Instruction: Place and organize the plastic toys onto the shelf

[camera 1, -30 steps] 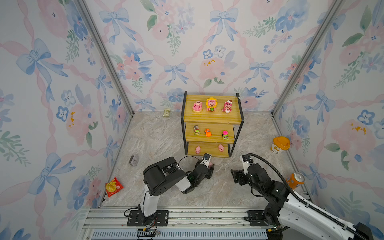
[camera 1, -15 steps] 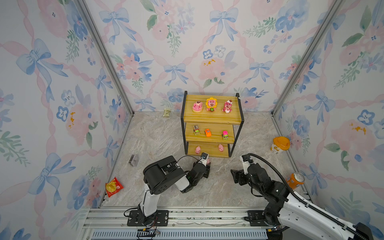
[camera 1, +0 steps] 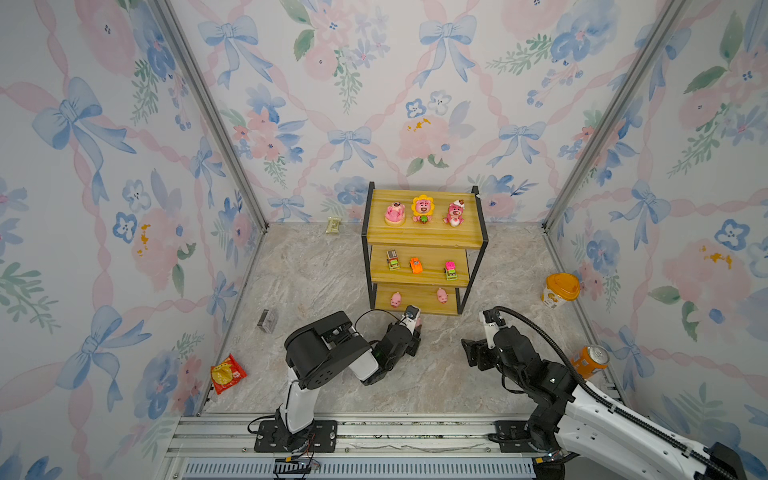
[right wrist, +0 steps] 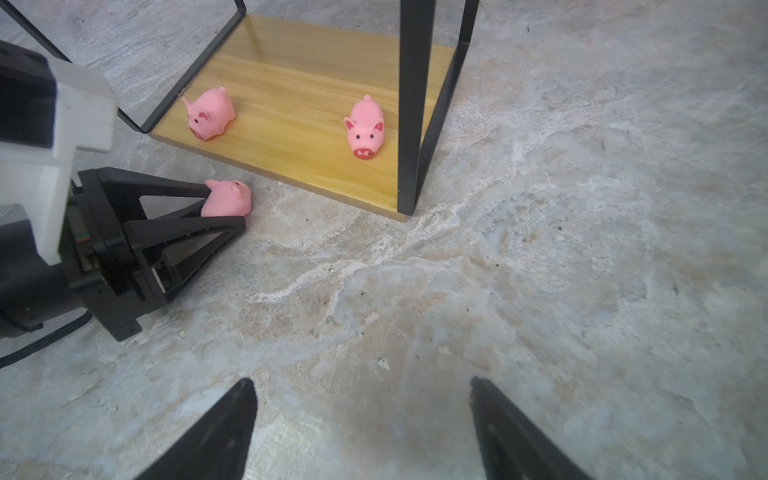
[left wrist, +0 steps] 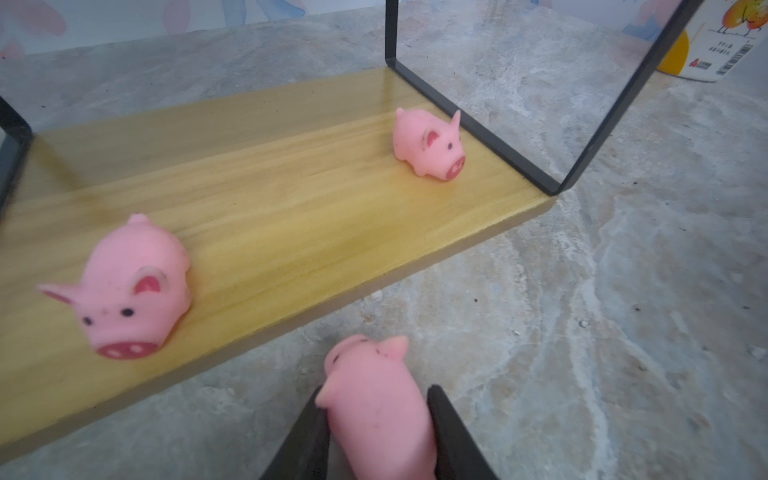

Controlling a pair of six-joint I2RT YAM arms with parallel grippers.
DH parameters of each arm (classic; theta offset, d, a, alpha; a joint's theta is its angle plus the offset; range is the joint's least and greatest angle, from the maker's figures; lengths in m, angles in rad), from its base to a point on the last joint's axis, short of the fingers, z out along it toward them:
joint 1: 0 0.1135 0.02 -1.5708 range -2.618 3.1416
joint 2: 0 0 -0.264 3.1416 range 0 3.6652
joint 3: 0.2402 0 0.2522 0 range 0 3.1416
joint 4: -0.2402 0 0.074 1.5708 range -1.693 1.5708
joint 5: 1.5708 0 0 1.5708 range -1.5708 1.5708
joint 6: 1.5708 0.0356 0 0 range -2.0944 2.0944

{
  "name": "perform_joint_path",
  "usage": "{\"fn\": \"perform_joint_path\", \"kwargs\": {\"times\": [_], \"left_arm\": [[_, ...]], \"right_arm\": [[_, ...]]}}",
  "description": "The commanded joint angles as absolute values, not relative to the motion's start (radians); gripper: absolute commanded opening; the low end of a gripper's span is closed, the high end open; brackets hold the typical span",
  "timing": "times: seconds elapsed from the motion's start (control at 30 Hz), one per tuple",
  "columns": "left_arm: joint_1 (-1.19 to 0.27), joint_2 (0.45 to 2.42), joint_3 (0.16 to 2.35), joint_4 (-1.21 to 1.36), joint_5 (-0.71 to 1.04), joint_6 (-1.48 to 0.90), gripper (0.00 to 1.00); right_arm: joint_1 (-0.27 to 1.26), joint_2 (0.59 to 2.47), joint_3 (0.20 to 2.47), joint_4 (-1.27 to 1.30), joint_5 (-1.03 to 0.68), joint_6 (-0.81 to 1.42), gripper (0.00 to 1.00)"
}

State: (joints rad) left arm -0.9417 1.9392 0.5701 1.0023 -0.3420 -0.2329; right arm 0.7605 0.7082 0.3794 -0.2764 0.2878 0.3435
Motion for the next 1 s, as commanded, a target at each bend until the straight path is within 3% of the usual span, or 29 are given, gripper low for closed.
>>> {"fn": "perform_joint_path", "kwargs": {"times": [0.0, 0.37, 0.97], "left_arm": [[-0.939, 1.900, 0.594, 0.989, -0.333, -0.191, 0.37], [-0.945, 1.876, 0.617, 0.993, -0.388, -0.181, 0.35], [-0.944, 2.000, 0.713, 1.091, -0.495, -0.251, 0.37]], "right_arm": [[0.766, 0.684, 0.387, -0.288, 0.316, 0.338, 0.83], [0.755, 0.632, 0.371, -0.315, 0.325, 0.343, 0.83], [0.746, 0.571, 0.354, -0.348, 0.334, 0.347, 0.83]]}}
